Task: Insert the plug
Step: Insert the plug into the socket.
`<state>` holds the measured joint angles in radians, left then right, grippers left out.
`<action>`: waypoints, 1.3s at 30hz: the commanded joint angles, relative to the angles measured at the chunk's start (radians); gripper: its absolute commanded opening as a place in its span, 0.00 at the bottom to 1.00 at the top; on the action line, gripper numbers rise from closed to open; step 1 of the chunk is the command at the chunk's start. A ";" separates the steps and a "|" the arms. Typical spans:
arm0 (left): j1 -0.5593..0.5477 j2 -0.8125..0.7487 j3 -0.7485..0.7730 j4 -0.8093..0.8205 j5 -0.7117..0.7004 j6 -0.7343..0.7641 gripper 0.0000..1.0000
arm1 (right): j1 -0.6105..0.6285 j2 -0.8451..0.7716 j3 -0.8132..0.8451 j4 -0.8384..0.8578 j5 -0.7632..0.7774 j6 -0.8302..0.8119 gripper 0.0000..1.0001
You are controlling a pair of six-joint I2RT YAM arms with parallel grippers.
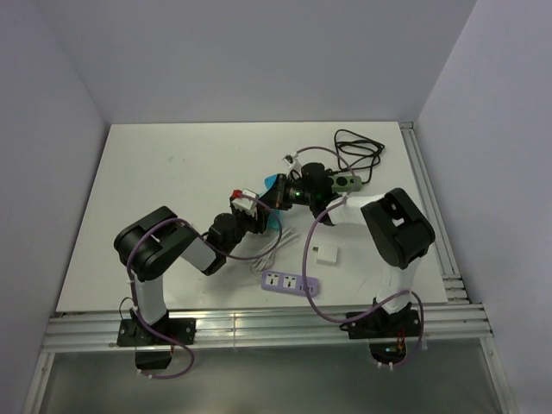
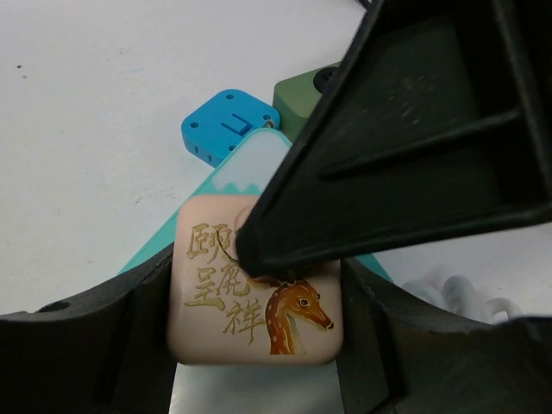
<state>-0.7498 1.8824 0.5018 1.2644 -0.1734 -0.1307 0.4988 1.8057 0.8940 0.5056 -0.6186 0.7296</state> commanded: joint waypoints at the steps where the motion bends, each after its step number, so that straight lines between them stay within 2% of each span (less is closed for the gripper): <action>1: -0.011 0.072 -0.048 -0.338 0.022 -0.040 0.00 | -0.016 0.106 -0.033 0.014 0.022 -0.019 0.00; 13: -0.013 0.057 -0.042 -0.353 -0.006 -0.053 0.00 | -0.016 -0.206 -0.001 -0.130 0.138 -0.055 0.00; 16: -0.013 0.040 -0.042 -0.358 -0.006 -0.053 0.13 | -0.016 -0.269 -0.021 -0.154 0.184 -0.064 0.00; 21: -0.013 0.011 -0.040 -0.364 -0.008 -0.044 0.27 | -0.016 -0.322 -0.066 -0.156 0.232 -0.065 0.00; 22: -0.013 0.008 -0.046 -0.355 -0.006 -0.041 0.45 | -0.016 -0.328 -0.073 -0.151 0.237 -0.065 0.00; 23: -0.013 0.000 -0.048 -0.341 -0.006 -0.041 0.49 | -0.016 -0.338 -0.082 -0.151 0.246 -0.065 0.00; 27: -0.011 -0.014 -0.037 -0.352 -0.015 -0.037 0.51 | -0.016 -0.353 -0.095 -0.157 0.261 -0.070 0.00; 28: -0.013 -0.016 -0.029 -0.356 -0.018 -0.035 0.64 | -0.016 -0.355 -0.096 -0.157 0.263 -0.071 0.00; 30: -0.013 -0.026 -0.023 -0.367 -0.018 -0.027 0.83 | -0.016 -0.359 -0.102 -0.160 0.273 -0.073 0.00; 37: -0.011 -0.080 -0.014 -0.384 -0.031 -0.010 0.99 | -0.016 -0.364 -0.107 -0.161 0.277 -0.075 0.00; 39: -0.011 -0.095 -0.019 -0.388 -0.031 -0.006 0.99 | -0.016 -0.365 -0.112 -0.159 0.276 -0.076 0.00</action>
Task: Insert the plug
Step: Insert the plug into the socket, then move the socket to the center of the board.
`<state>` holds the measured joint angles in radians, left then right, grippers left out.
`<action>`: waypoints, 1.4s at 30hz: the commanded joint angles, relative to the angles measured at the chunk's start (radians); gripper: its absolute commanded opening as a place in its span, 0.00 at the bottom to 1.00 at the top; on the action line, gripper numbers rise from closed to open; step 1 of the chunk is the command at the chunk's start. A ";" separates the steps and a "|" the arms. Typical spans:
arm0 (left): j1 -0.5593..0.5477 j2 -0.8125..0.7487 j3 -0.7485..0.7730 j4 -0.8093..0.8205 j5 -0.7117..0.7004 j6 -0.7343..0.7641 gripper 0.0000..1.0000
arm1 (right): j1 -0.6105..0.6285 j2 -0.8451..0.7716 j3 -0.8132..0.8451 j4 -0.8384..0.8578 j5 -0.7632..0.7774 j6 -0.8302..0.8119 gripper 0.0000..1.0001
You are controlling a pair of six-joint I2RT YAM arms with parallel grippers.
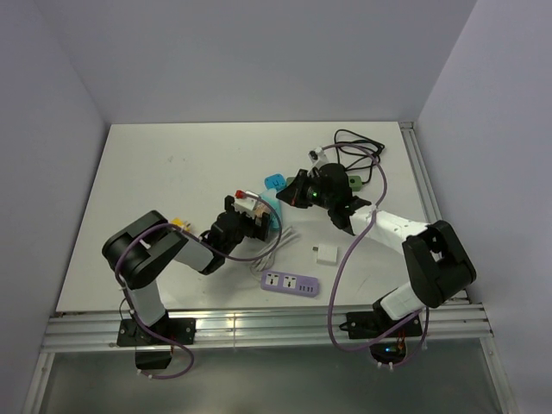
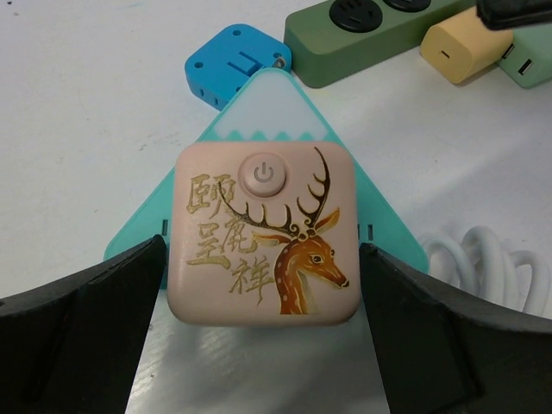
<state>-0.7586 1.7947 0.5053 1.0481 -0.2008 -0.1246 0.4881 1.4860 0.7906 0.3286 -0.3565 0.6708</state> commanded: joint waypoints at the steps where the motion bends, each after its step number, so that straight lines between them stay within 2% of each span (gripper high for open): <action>1: -0.002 -0.024 -0.024 -0.169 -0.002 -0.012 0.99 | -0.005 -0.047 -0.010 0.017 0.020 -0.017 0.00; 9: -0.002 -0.181 -0.024 -0.298 0.015 -0.026 0.99 | -0.005 -0.012 -0.019 -0.008 0.067 -0.040 0.00; 15: -0.002 -0.302 -0.001 -0.464 -0.002 -0.083 1.00 | 0.009 0.108 -0.016 -0.023 0.145 -0.071 0.02; 21: -0.002 -0.445 -0.077 -0.447 -0.037 -0.118 1.00 | 0.050 0.220 0.007 -0.043 0.212 -0.088 0.01; 24: -0.002 -0.537 -0.114 -0.444 -0.077 -0.153 1.00 | 0.075 0.238 0.021 -0.078 0.327 -0.099 0.01; 29: -0.002 -0.679 -0.166 -0.444 -0.106 -0.208 1.00 | 0.156 0.322 0.125 -0.132 0.355 -0.097 0.01; 34: -0.002 -0.800 -0.191 -0.505 -0.230 -0.277 1.00 | 0.239 0.425 0.315 -0.184 0.387 -0.094 0.01; 38: -0.001 -0.886 -0.250 -0.497 -0.308 -0.328 1.00 | 0.264 0.512 0.478 -0.217 0.329 -0.089 0.00; 42: 0.001 -0.949 -0.281 -0.504 -0.345 -0.340 1.00 | 0.262 0.436 0.434 -0.132 0.310 -0.085 0.00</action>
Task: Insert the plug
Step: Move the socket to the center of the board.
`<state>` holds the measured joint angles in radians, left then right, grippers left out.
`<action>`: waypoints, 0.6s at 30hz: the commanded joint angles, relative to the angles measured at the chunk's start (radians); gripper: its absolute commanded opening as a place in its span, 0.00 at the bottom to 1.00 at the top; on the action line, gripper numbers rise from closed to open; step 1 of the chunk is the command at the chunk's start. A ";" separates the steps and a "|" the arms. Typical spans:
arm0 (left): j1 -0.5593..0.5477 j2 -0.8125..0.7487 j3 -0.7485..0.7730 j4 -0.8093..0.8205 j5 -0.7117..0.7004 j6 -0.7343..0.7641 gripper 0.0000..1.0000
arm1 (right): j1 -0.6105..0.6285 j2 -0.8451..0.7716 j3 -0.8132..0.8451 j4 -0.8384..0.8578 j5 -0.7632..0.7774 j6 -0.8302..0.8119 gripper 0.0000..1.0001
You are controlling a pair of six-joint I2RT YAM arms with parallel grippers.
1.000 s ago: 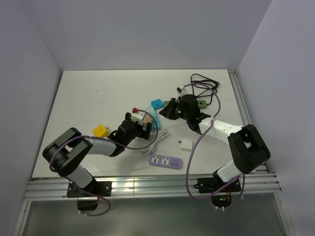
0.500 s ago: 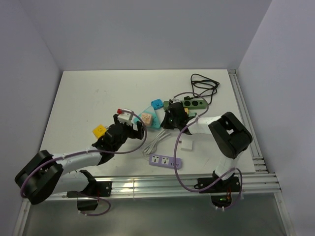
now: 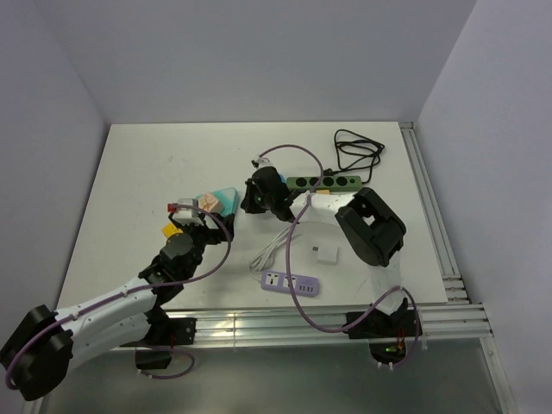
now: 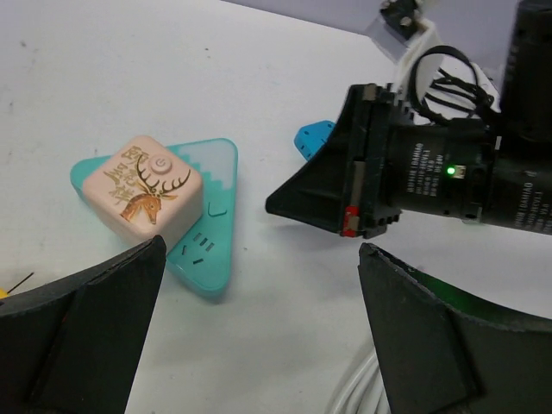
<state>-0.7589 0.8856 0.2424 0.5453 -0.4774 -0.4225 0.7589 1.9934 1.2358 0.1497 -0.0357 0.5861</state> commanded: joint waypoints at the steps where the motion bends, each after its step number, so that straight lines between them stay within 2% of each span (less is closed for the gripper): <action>1: 0.001 -0.048 -0.026 0.005 -0.069 -0.047 0.99 | -0.009 -0.094 -0.024 0.045 0.000 -0.006 0.01; 6: 0.001 -0.045 -0.034 0.007 -0.053 -0.065 0.99 | -0.003 -0.306 -0.217 0.050 0.072 -0.037 0.06; 10: 0.001 -0.019 -0.020 -0.010 -0.027 -0.090 1.00 | 0.013 -0.538 -0.381 0.011 0.219 -0.025 0.10; 14: -0.002 -0.019 -0.072 0.080 0.057 -0.120 1.00 | 0.020 -0.700 -0.536 -0.016 0.339 0.024 0.13; 18: -0.002 -0.028 -0.095 0.113 0.086 -0.150 1.00 | 0.022 -0.771 -0.614 -0.084 0.502 0.064 0.17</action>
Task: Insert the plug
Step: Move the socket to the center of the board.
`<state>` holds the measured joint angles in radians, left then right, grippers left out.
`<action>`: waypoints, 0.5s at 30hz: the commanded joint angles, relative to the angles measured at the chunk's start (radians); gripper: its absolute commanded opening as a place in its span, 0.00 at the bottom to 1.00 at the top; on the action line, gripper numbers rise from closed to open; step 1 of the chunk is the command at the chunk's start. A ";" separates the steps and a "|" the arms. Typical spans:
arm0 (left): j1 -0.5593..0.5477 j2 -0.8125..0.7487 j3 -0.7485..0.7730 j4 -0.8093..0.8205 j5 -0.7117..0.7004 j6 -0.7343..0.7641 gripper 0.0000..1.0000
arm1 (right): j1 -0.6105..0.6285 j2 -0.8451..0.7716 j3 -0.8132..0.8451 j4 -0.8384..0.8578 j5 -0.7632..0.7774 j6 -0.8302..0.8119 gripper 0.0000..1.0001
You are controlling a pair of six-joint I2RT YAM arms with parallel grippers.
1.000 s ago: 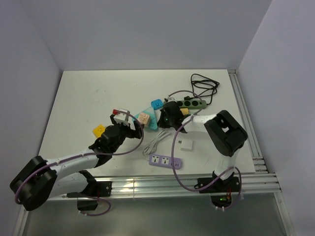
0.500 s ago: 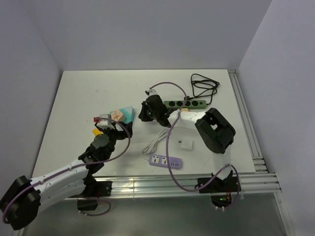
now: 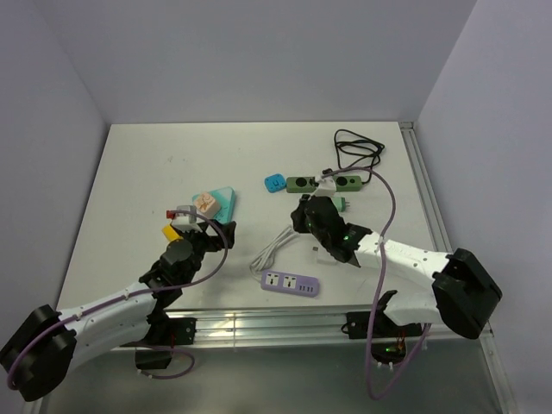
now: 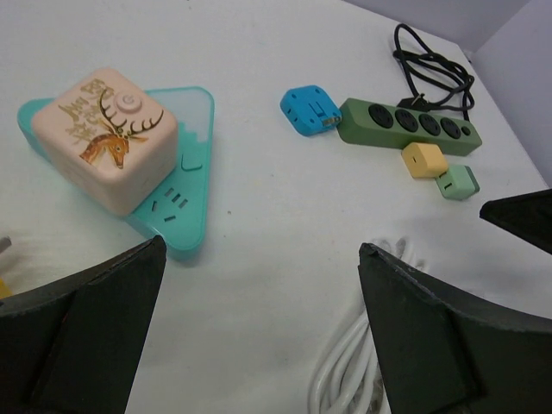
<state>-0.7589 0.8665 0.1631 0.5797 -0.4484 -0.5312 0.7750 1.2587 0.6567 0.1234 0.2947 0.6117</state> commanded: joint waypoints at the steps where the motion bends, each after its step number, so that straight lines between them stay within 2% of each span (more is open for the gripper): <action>1: -0.002 -0.009 -0.017 0.080 0.063 -0.042 0.99 | 0.006 -0.044 -0.043 -0.073 0.178 0.039 0.17; 2: -0.002 -0.008 -0.014 0.078 0.069 -0.046 1.00 | 0.007 -0.053 -0.051 -0.074 0.178 0.043 0.18; 4: -0.002 -0.006 -0.014 0.080 0.086 -0.056 1.00 | 0.018 -0.090 -0.091 -0.053 0.170 0.049 0.27; 5: -0.002 -0.007 -0.020 0.081 0.096 -0.067 0.99 | 0.027 -0.102 -0.104 -0.048 0.176 0.054 0.31; 6: -0.002 -0.009 -0.023 0.083 0.102 -0.075 0.99 | 0.047 -0.125 -0.124 -0.050 0.187 0.069 0.41; 8: -0.002 -0.011 -0.033 0.083 0.108 -0.102 1.00 | 0.063 -0.131 -0.131 -0.062 0.221 0.086 0.49; 13: -0.002 -0.040 -0.034 0.029 0.102 -0.188 1.00 | 0.067 -0.082 -0.092 -0.082 0.219 0.069 0.52; 15: -0.002 -0.063 -0.007 -0.070 0.071 -0.222 1.00 | 0.073 -0.061 -0.068 -0.077 0.199 0.062 0.52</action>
<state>-0.7589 0.8379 0.1333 0.5835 -0.3641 -0.6765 0.8368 1.1767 0.5377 0.0345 0.4709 0.6724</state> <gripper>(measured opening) 0.995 0.523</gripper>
